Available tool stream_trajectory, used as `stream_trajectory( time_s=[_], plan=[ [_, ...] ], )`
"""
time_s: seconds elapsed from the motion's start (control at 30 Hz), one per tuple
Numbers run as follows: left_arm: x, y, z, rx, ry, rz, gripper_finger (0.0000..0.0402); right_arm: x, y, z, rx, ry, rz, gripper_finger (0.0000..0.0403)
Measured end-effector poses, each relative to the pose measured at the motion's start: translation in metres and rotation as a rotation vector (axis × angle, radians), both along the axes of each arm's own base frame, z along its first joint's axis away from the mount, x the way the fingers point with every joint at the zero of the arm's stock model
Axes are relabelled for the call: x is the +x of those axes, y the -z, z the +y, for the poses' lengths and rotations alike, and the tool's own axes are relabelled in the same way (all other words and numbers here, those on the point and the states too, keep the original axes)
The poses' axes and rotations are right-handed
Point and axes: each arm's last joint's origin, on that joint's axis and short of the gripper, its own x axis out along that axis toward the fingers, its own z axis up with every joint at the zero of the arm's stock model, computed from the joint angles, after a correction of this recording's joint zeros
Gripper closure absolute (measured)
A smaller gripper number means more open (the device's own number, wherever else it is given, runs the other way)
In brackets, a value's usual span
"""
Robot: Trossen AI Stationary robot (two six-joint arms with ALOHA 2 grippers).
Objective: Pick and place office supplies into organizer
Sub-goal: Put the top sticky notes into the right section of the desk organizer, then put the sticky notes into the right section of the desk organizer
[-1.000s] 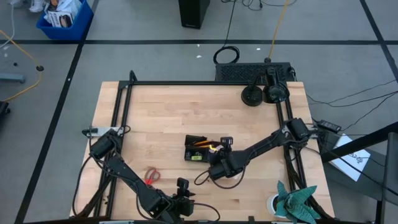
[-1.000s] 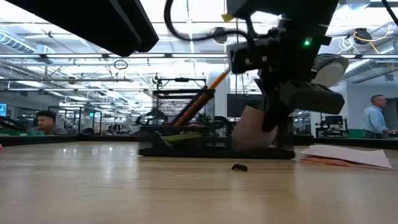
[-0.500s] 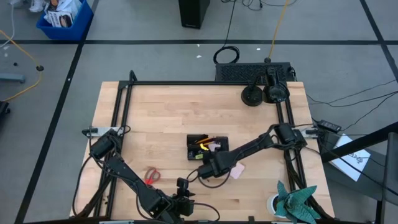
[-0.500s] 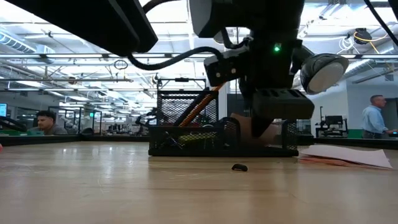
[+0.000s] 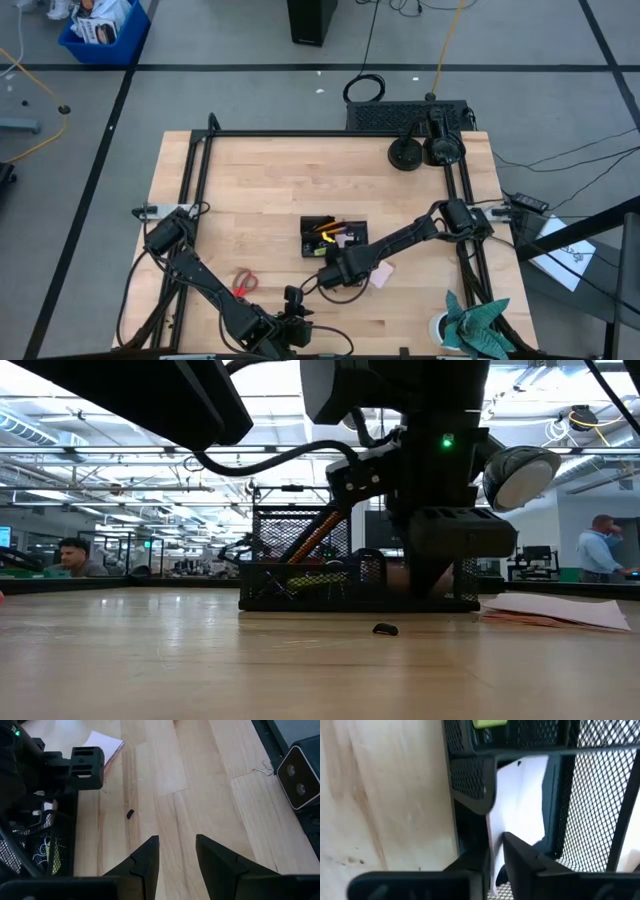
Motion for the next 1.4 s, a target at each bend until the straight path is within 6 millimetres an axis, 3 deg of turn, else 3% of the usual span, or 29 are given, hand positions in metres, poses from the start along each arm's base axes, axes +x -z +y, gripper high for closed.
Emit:
stream_trajectory(
  time_s=[0.5, 0.93, 1.03, 1.2, 1.3, 1.4],
  plan=[
    [0.0, 0.0, 0.0, -0.006, -0.004, 0.0, 0.0266, 0.0, -0.004, 0.0, 0.005, 0.002, -0.022, 0.0254],
    [0.0, 0.0, 0.0, -0.01, -0.007, -0.002, 0.0266, -0.012, -0.067, 0.001, 0.145, 0.014, -0.18, 0.0229],
    [0.0, 0.0, 0.0, -0.01, -0.007, -0.002, 0.0266, -0.025, -0.088, 0.014, 0.193, -0.054, -0.206, 0.0235],
    [0.0, 0.0, 0.0, -0.01, -0.007, -0.002, 0.0266, -0.053, -0.114, 0.05, 0.219, -0.296, -0.222, 0.0248],
    [0.0, 0.0, -0.001, -0.008, -0.004, -0.003, 0.0266, -0.07, -0.115, 0.078, 0.205, -0.466, -0.207, 0.0253],
    [0.0, 0.0, -0.001, -0.01, -0.004, -0.006, 0.0266, -0.087, -0.103, 0.103, 0.095, -0.585, -0.245, 0.0259]
  ],
)
